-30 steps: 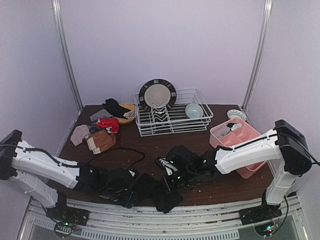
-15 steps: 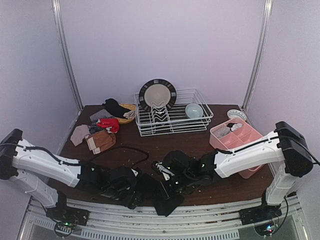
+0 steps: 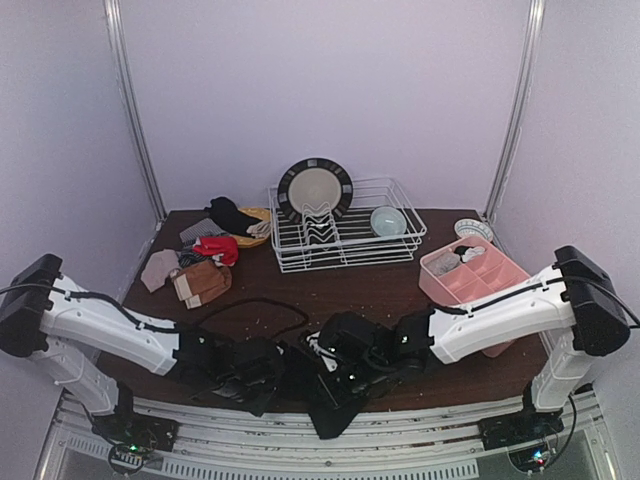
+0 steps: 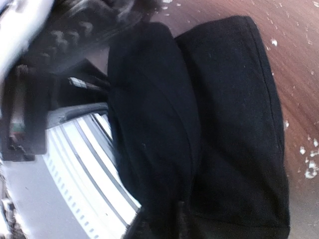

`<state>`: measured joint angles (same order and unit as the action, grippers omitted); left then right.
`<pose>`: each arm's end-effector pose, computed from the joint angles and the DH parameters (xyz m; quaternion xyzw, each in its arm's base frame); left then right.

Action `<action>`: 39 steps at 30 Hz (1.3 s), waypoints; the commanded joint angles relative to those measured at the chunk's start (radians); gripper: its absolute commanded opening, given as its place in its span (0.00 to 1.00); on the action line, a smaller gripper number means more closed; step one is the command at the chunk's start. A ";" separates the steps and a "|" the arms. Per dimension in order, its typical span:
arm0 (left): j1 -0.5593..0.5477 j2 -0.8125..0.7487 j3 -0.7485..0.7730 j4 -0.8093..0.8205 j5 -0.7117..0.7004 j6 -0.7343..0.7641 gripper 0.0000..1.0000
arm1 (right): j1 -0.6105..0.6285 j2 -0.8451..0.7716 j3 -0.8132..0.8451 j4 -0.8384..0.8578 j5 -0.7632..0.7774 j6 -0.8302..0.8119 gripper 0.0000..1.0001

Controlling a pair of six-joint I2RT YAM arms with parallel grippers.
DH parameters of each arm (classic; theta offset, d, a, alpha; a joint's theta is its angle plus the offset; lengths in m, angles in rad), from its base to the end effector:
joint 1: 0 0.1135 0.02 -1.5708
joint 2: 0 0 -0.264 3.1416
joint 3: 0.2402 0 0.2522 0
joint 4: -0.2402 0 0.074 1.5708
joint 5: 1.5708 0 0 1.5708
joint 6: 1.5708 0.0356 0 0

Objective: Roll the underwear
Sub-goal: Fold the underwear at the center of the board.

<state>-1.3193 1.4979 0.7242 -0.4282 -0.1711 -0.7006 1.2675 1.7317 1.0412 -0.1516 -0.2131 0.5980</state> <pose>0.0699 -0.2477 0.1468 0.2833 0.9377 -0.1101 0.1683 0.1009 0.3475 0.1832 -0.3410 0.8650 0.3438 0.1312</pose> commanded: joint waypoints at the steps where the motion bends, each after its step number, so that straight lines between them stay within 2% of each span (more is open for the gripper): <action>1: -0.001 -0.108 0.009 -0.058 -0.051 0.001 0.00 | 0.043 -0.084 0.004 -0.086 0.116 -0.035 0.36; 5: -0.001 -0.159 0.032 -0.127 -0.064 0.012 0.00 | 0.085 -0.097 0.008 -0.110 0.180 -0.038 0.56; 10: 0.003 -0.151 0.073 -0.181 -0.066 0.024 0.00 | 0.126 -0.056 0.022 -0.081 0.208 -0.021 0.67; 11: 0.004 -0.142 0.083 -0.195 -0.068 0.025 0.00 | 0.133 -0.049 0.024 -0.072 0.213 -0.017 0.73; 14: 0.011 -0.108 0.121 -0.252 -0.078 0.026 0.00 | 0.164 -0.024 0.038 -0.053 0.247 -0.011 0.81; 17: 0.018 -0.083 0.151 -0.302 -0.096 0.020 0.00 | 0.201 0.010 0.065 -0.065 0.319 -0.004 0.86; 22: 0.025 -0.078 0.158 -0.317 -0.100 0.015 0.00 | 0.249 0.089 0.113 -0.139 0.457 0.045 0.86; 24: 0.025 -0.081 0.158 -0.321 -0.100 0.014 0.00 | 0.251 0.122 0.129 -0.190 0.487 0.071 0.82; 27: 0.028 -0.087 0.161 -0.335 -0.102 0.013 0.00 | 0.249 0.146 0.127 -0.205 0.488 0.067 0.66; 28: 0.029 -0.090 0.161 -0.340 -0.103 0.014 0.00 | 0.248 0.142 0.124 -0.202 0.481 0.056 0.58; 32: 0.042 -0.104 0.164 -0.359 -0.105 0.023 0.00 | 0.247 0.101 0.101 -0.143 0.394 0.000 0.15; 33: 0.049 -0.107 0.165 -0.361 -0.102 0.029 0.00 | 0.243 0.091 0.094 -0.126 0.358 -0.015 0.09; 35: 0.068 -0.109 0.172 -0.363 -0.092 0.047 0.00 | 0.232 0.079 0.083 -0.103 0.274 -0.028 0.00; 39: 0.120 -0.091 0.202 -0.365 -0.060 0.098 0.00 | 0.174 0.039 0.001 0.014 0.064 -0.005 0.00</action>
<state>-1.2457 1.4128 0.8730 -0.7834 -0.2455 -0.6601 1.4921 1.8267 1.1183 -0.2302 0.0673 0.5941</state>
